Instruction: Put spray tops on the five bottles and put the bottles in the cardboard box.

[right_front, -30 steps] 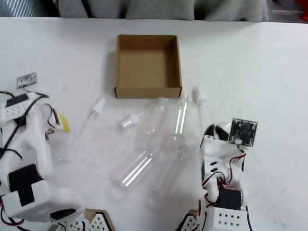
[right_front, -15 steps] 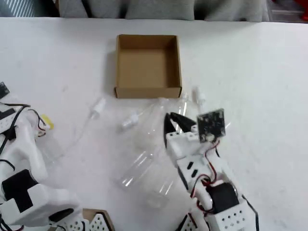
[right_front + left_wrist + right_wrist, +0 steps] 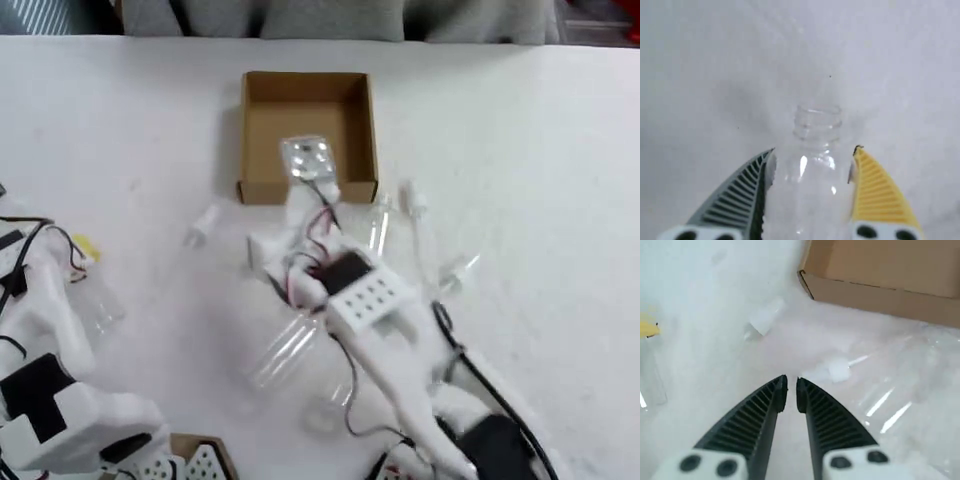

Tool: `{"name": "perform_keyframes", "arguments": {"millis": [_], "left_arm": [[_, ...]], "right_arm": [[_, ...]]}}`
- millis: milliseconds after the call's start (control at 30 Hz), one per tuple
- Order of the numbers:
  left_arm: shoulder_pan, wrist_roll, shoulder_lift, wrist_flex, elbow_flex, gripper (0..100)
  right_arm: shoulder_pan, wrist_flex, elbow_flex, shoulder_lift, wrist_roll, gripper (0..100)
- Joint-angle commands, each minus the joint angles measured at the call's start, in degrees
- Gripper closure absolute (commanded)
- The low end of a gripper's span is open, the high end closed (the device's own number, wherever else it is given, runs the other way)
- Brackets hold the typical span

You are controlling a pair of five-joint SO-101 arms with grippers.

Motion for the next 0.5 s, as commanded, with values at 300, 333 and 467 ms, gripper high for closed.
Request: {"name": "perform_keyframes", "arguments": {"millis": [300,333,467], "left_arm": [[0.4,0.7,-2.68,-4.75,1.32,98],[0.75,0.7,-2.68,-4.75,1.32,98],[1.8,0.62,-2.68,-4.75,1.32,98]], "right_arm": [[-6.29,1.19,-32.44,27.3,-16.09,98.1],[-6.46,2.24,-34.55,28.97,-16.53,98.0],[-6.2,4.97,-42.46,35.3,-19.16,98.0]]}}
